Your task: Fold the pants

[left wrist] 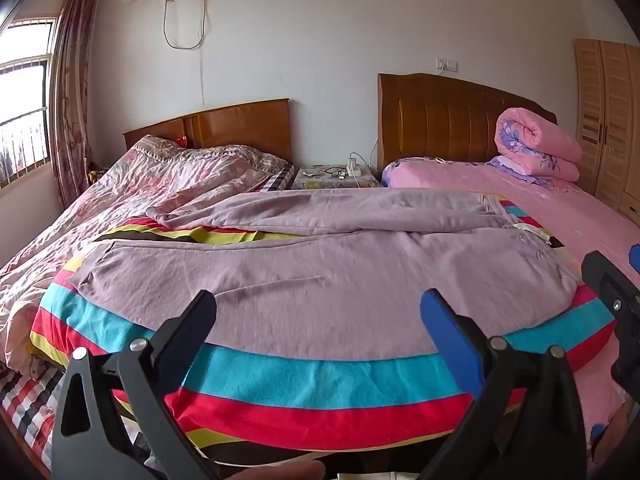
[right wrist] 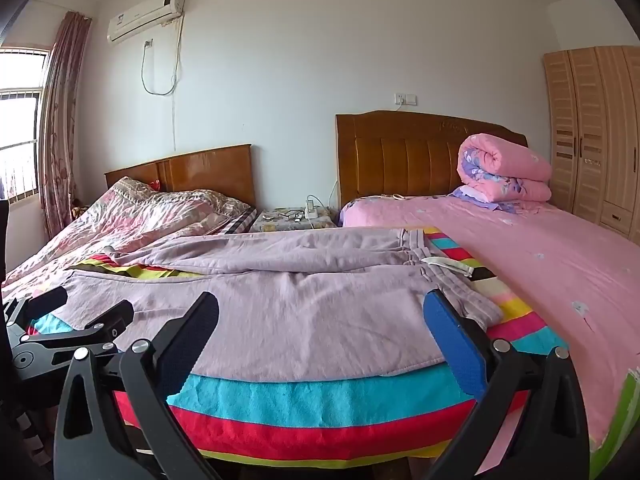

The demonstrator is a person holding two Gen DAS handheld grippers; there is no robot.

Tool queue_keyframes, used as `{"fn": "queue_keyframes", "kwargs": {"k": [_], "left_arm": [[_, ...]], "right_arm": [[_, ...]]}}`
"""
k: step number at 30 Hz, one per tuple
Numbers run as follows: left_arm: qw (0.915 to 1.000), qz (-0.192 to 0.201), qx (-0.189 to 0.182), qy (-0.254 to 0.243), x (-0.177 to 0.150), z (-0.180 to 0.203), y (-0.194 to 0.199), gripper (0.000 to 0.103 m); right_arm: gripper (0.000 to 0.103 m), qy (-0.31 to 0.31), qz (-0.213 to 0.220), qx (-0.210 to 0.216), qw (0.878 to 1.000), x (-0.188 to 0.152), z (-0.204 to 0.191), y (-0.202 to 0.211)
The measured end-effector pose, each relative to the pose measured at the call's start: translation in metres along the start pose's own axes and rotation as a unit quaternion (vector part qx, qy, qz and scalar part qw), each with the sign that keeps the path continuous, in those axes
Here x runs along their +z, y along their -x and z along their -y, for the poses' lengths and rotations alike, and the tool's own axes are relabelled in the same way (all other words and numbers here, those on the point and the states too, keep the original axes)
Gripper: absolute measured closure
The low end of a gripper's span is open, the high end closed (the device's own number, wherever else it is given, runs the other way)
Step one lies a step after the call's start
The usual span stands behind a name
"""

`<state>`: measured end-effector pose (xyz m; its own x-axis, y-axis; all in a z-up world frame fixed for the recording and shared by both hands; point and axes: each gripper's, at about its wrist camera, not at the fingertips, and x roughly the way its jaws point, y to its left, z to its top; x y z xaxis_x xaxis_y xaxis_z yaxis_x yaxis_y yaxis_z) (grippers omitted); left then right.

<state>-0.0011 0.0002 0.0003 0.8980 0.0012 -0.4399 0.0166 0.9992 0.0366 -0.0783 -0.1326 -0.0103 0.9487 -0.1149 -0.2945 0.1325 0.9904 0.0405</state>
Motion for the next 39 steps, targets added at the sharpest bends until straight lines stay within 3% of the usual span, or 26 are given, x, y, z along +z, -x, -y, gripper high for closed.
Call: {"fn": "queue_keyframes", "kwargs": {"k": [3, 4, 39], "left_arm": [[1.0000, 0.004, 0.002, -0.001, -0.001, -0.002, 0.004, 0.001], [0.9999, -0.013, 0.001, -0.010, 0.000, 0.002, -0.003, 0.001], [0.9999, -0.014, -0.001, -0.005, -0.002, 0.001, -0.002, 0.001]], "right_arm": [[0.004, -0.001, 0.001, -0.001, 1.000, 0.001, -0.001, 0.001], [0.004, -0.002, 0.001, -0.002, 1.000, 0.002, -0.002, 0.002], [0.004, -0.019, -0.028, 0.005, 0.999, -0.006, 0.004, -0.011]]}}
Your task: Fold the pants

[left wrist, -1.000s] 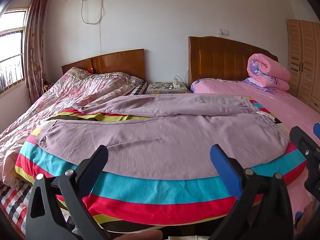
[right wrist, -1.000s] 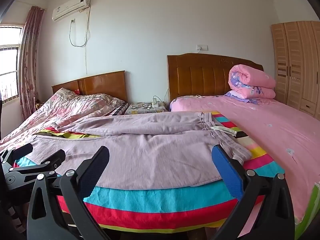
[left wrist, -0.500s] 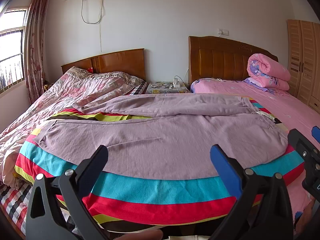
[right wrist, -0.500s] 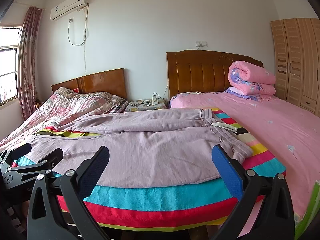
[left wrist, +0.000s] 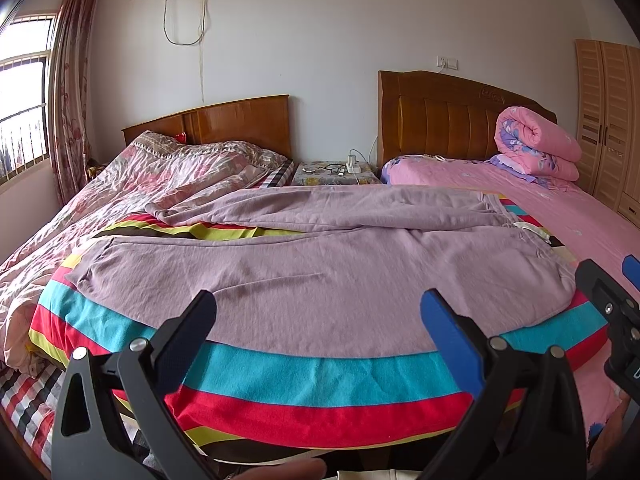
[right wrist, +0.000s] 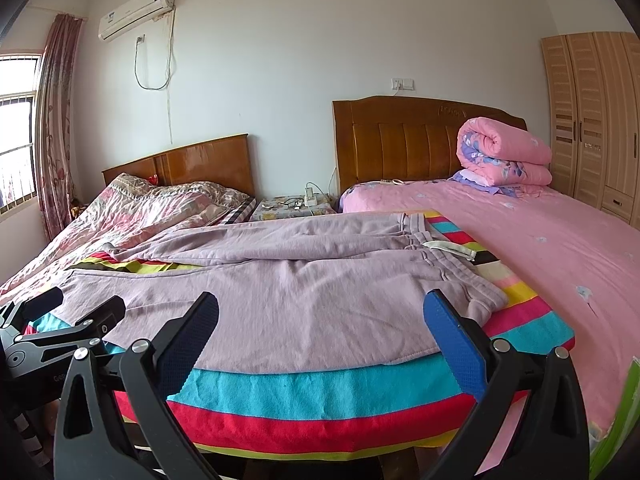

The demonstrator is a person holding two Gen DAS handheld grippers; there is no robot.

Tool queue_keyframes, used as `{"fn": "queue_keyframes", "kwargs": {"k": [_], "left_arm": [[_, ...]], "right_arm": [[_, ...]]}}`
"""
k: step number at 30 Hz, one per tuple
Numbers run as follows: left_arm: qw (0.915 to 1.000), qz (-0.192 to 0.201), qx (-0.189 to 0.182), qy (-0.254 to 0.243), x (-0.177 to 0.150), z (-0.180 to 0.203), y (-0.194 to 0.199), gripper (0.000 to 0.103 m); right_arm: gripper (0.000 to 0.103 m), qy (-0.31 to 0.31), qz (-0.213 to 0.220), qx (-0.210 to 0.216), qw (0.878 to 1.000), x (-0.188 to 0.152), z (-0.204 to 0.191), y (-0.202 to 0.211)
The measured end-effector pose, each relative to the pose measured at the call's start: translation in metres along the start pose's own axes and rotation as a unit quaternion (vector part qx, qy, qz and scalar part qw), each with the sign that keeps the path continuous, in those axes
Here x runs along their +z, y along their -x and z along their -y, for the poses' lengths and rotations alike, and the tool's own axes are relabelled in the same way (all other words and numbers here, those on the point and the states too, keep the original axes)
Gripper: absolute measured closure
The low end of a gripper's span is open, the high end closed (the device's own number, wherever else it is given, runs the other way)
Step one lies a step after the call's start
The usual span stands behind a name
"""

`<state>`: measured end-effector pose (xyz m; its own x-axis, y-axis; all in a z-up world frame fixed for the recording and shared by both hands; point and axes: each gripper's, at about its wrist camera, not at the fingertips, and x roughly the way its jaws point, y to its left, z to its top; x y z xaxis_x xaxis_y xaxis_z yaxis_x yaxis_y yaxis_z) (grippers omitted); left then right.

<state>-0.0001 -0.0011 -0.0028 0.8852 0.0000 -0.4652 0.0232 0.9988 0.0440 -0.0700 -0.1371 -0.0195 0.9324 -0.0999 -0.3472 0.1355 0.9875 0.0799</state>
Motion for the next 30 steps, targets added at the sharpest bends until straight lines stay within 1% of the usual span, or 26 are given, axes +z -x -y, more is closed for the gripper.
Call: {"fn": "queue_keyframes", "kwargs": {"k": [30], "left_arm": [[1.0000, -0.005, -0.001, 0.002, -0.0064, -0.0012, -0.0013, 0.001]], "right_arm": [[0.004, -0.008, -0.011, 0.003, 1.000, -0.0053, 0.0037, -0.0051]]}}
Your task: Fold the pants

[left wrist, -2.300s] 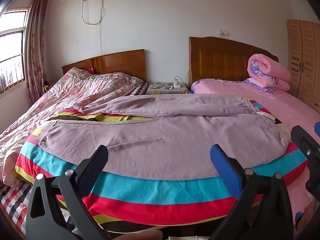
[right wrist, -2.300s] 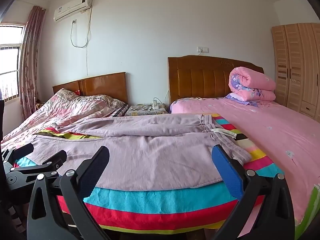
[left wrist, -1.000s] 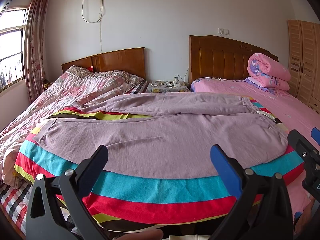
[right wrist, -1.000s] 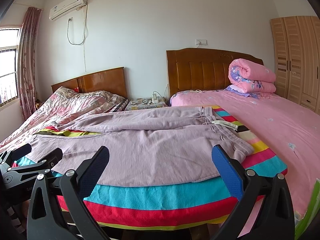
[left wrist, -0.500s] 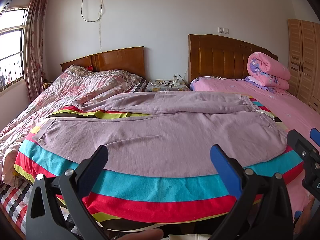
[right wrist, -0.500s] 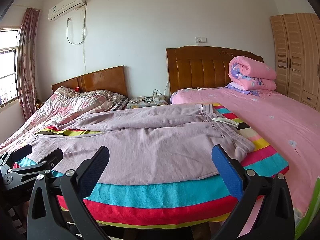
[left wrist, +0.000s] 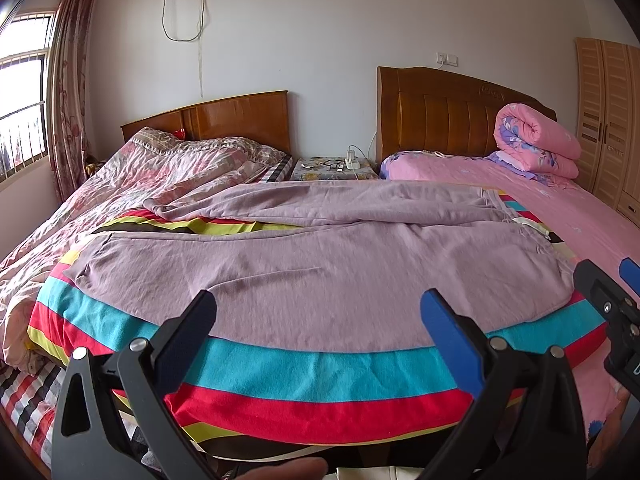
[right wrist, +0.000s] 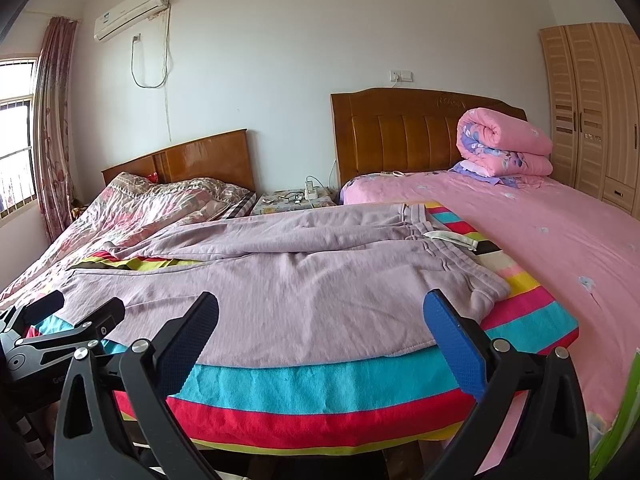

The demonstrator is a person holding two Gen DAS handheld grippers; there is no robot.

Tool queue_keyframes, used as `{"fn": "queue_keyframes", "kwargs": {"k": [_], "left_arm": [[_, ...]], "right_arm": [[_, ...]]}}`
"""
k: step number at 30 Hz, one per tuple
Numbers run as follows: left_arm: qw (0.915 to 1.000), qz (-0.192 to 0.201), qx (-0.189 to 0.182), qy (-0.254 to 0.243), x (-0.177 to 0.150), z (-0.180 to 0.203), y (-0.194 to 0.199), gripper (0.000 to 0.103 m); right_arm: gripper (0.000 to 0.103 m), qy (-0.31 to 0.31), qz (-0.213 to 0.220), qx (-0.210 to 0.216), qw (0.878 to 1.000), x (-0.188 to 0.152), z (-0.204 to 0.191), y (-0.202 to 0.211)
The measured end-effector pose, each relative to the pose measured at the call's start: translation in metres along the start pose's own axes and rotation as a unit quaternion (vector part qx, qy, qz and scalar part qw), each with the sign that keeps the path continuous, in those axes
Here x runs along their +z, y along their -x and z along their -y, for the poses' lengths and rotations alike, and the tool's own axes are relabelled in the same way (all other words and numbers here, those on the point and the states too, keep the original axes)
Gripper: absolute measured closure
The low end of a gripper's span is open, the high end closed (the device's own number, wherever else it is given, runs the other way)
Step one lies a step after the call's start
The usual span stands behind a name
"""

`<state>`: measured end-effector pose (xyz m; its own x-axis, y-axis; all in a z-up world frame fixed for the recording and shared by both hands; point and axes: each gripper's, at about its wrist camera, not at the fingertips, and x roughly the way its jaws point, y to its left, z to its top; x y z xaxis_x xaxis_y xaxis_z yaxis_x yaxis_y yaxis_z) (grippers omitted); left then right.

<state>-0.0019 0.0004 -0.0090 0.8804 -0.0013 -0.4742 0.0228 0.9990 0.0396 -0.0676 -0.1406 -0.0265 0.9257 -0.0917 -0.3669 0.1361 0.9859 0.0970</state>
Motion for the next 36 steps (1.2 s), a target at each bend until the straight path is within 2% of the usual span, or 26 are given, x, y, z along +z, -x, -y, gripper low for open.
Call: {"fn": "queue_keyframes", "kwargs": {"k": [28, 31, 36], "left_arm": [[1.0000, -0.002, -0.003, -0.001, 0.001, -0.001, -0.001, 0.001], [0.9999, -0.010, -0.008, -0.009, 0.001, -0.002, -0.008, 0.001], [0.9949, -0.065, -0.023, -0.073, 0.014, 0.006, -0.050, 0.001]], "right_arm": [[0.004, -0.002, -0.003, 0.001, 1.000, -0.005, 0.002, -0.003], [0.004, 0.003, -0.015, 0.010, 1.000, 0.006, 0.012, -0.018], [0.004, 0.027, -0.061, 0.016, 0.998, 0.039, 0.037, -0.077]]}}
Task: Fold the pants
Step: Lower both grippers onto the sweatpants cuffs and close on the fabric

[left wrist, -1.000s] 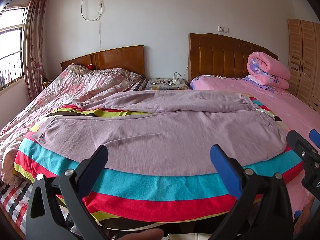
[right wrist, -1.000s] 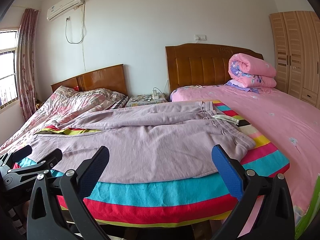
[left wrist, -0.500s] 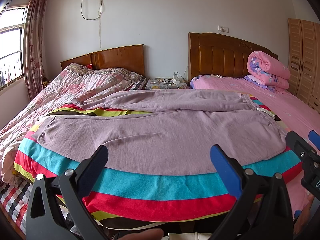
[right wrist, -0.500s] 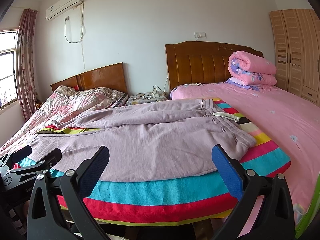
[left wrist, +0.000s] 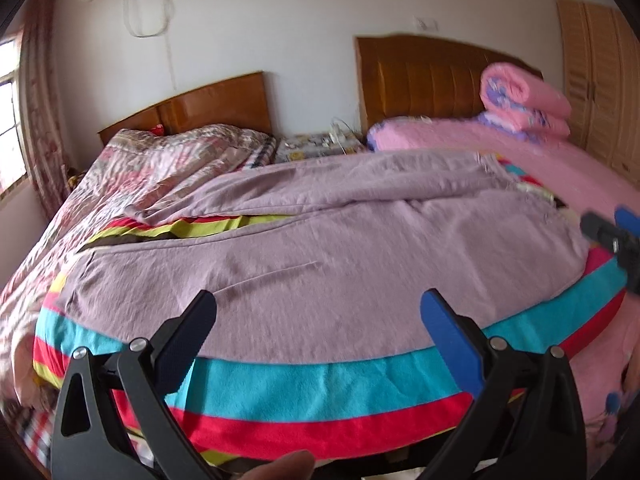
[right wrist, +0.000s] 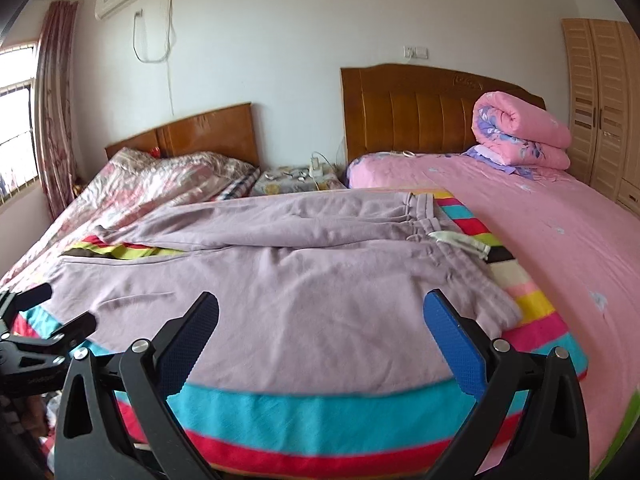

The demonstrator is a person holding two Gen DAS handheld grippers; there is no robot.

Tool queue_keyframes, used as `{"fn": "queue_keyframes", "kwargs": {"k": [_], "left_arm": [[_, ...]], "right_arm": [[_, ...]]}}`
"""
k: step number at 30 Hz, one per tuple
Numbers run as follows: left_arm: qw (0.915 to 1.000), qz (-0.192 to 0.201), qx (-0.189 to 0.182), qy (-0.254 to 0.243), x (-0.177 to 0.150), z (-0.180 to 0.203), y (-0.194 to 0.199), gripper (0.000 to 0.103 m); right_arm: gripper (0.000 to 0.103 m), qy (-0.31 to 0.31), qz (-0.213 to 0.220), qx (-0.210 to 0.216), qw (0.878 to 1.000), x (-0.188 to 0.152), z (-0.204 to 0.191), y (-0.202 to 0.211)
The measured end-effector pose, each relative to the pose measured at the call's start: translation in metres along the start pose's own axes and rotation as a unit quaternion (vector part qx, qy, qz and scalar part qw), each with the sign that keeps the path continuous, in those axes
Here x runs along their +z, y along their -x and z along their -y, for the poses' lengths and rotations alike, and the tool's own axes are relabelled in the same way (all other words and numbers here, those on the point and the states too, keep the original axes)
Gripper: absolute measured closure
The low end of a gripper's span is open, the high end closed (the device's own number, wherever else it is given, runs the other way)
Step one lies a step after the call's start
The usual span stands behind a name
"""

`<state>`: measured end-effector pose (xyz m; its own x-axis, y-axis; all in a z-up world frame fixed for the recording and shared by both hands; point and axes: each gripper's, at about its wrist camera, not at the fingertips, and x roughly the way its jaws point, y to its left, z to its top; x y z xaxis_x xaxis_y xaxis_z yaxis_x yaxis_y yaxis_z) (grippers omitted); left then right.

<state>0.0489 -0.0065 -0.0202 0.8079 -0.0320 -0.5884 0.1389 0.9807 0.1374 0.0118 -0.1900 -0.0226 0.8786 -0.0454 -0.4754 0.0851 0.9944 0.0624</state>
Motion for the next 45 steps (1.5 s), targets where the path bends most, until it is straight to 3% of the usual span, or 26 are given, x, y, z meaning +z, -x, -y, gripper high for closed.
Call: {"fn": "queue_keyframes", "kwargs": {"k": [2, 6, 8, 10, 15, 19, 23, 25, 27, 28, 29, 30, 32, 34, 36, 40, 43, 45], "left_arm": [[0.9992, -0.034, 0.006, -0.023, 0.014, -0.001, -0.022, 0.001], [0.9963, -0.054, 0.043, -0.051, 0.049, -0.009, -0.064, 0.001], [0.9931, -0.095, 0.034, -0.060, 0.069, -0.018, -0.094, 0.001], [0.9868, -0.148, -0.017, -0.065, 0.085, -0.025, -0.125, 0.001], [0.9672, -0.211, -0.140, 0.024, 0.113, -0.045, -0.182, 0.001], [0.9642, -0.186, -0.166, 0.090, 0.131, -0.053, -0.210, 0.001], [0.9398, -0.173, -0.239, 0.173, 0.141, -0.059, -0.235, 0.001], [0.9319, -0.179, -0.248, 0.196, 0.144, -0.059, -0.247, 0.001], [0.9260, -0.185, -0.251, 0.213, 0.146, -0.060, -0.258, 0.001], [0.9238, -0.186, -0.251, 0.222, 0.147, -0.062, -0.263, 0.001], [0.9219, -0.186, -0.249, 0.231, 0.148, -0.065, -0.267, 0.001], [0.9200, -0.186, -0.248, 0.239, 0.150, -0.067, -0.270, 0.001], [0.9183, -0.180, -0.246, 0.253, 0.154, -0.073, -0.277, 0.001], [0.9179, -0.174, -0.238, 0.266, 0.160, -0.080, -0.284, 0.001], [0.9119, -0.169, -0.243, 0.284, 0.164, -0.088, -0.290, 0.001], [0.8881, -0.174, -0.253, 0.342, 0.163, -0.104, -0.295, 0.001], [0.8711, -0.166, -0.265, 0.378, 0.155, -0.115, -0.282, 0.001], [0.8720, -0.164, -0.261, 0.381, 0.145, -0.116, -0.268, 0.001]], "right_arm": [[0.004, 0.012, -0.017, -0.009, 1.000, 0.023, 0.016, -0.033], [0.004, 0.030, -0.071, 0.009, 0.997, 0.069, 0.044, -0.112], [0.004, 0.038, -0.105, 0.029, 0.993, 0.095, 0.057, -0.165], [0.004, 0.045, -0.133, 0.049, 0.989, 0.116, 0.068, -0.216], [0.004, 0.083, -0.194, 0.102, 0.972, 0.156, 0.073, -0.345], [0.004, 0.128, -0.223, 0.153, 0.954, 0.174, 0.062, -0.433], [0.018, 0.178, -0.257, 0.203, 0.928, 0.179, 0.044, -0.491], [0.023, 0.191, -0.281, 0.222, 0.914, 0.178, 0.039, -0.511], [0.023, 0.200, -0.292, 0.238, 0.904, 0.176, 0.038, -0.518], [0.030, 0.200, -0.295, 0.245, 0.901, 0.177, 0.038, -0.518], [0.055, 0.200, -0.298, 0.251, 0.899, 0.179, 0.038, -0.518], [0.066, 0.202, -0.300, 0.266, 0.893, 0.181, 0.037, -0.514], [0.086, 0.224, -0.285, 0.260, 0.895, 0.179, 0.035, -0.497], [0.088, 0.258, -0.249, 0.233, 0.904, 0.178, 0.030, -0.461], [0.089, 0.285, -0.194, 0.214, 0.914, 0.177, 0.020, -0.409], [0.091, 0.311, -0.094, 0.188, 0.927, 0.147, 0.003, -0.276], [0.091, 0.300, -0.064, 0.163, 0.938, 0.101, -0.006, -0.194], [0.090, 0.247, -0.077, 0.159, 0.953, 0.070, -0.005, -0.162]]}}
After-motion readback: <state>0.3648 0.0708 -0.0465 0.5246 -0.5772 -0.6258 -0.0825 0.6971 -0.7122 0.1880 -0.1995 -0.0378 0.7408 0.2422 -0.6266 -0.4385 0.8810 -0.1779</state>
